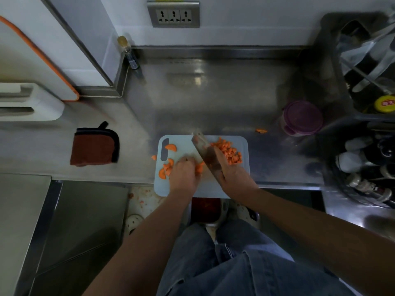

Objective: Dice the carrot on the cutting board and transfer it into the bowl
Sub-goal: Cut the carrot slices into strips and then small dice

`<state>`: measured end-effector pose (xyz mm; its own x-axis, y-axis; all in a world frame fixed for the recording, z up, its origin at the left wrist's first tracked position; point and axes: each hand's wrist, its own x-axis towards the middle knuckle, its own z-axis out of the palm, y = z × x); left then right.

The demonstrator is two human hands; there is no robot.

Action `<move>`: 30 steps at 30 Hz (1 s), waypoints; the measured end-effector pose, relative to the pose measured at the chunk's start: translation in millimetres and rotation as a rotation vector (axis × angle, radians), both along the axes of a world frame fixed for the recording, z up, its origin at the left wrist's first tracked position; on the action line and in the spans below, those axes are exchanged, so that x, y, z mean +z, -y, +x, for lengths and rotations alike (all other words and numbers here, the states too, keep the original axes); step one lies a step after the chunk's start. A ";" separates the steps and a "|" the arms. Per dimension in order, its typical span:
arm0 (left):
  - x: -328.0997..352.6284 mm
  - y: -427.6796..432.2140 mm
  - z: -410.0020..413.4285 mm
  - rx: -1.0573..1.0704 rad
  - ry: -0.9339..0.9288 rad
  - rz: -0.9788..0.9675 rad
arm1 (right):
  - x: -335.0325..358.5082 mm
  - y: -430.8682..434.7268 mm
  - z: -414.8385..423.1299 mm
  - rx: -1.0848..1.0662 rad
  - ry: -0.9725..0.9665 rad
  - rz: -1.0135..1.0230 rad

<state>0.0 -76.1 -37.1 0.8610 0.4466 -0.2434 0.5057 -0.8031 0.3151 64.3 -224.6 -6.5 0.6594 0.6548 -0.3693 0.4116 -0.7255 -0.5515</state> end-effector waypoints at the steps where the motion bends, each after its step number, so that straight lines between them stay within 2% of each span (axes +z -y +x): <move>1: -0.7 0.5 -1.0 0.019 0.004 -0.007 | -0.9 -1.1 -1.5 0.018 0.012 -0.027; 9: -8.9 1.1 -0.4 0.112 0.014 -0.101 | -0.9 -5.7 -6.8 0.145 0.050 -0.197; 19: -16.6 2.7 4.1 0.149 0.024 -0.150 | 4.5 -4.0 -2.3 0.087 0.057 -0.091; 30: -18.2 7.1 6.7 0.245 0.049 -0.176 | -0.7 -9.6 -8.4 0.118 0.010 -0.187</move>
